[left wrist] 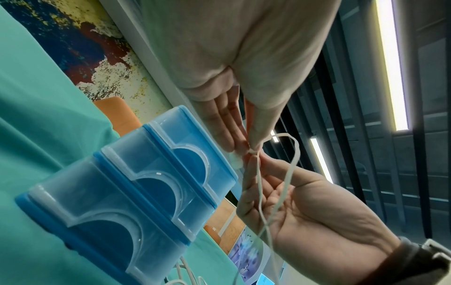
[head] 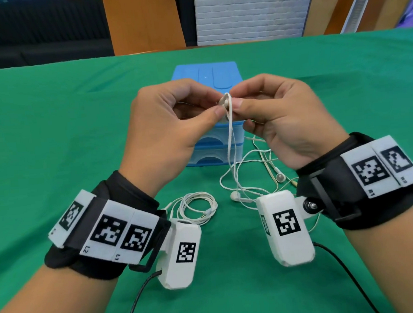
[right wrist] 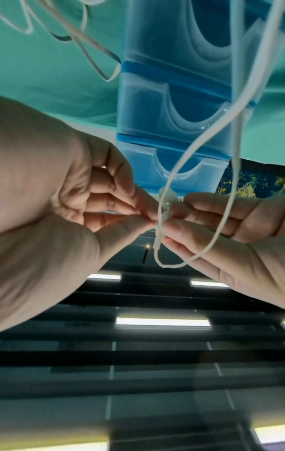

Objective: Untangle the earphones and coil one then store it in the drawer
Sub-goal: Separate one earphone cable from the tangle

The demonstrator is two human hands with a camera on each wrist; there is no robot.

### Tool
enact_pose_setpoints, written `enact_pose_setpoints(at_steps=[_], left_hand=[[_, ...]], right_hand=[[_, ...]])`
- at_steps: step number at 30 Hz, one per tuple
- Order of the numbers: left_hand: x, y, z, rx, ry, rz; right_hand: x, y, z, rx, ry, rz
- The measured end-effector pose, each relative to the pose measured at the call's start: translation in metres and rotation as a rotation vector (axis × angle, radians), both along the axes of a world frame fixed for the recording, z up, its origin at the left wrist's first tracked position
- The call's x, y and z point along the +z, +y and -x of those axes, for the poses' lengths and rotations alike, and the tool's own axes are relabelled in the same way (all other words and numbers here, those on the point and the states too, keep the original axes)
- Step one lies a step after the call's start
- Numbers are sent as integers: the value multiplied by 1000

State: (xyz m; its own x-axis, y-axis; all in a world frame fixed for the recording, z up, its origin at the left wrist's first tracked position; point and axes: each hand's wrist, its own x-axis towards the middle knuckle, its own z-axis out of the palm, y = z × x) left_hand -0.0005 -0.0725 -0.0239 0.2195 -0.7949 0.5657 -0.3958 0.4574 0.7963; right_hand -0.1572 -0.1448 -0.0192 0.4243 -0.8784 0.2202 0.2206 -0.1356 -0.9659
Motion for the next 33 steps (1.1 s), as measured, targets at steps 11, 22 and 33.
enact_pose_setpoints(at_steps=[11,22,33], left_hand=[[1,-1,-1,-45,128,-8],[2,-1,0,44,86,-34],[-1,2,3,159,-1,-4]], right_hand=[[3,2,0,47,-80,-131],[3,2,-1,50,124,167],[-3,5,-8,-16,289,408]])
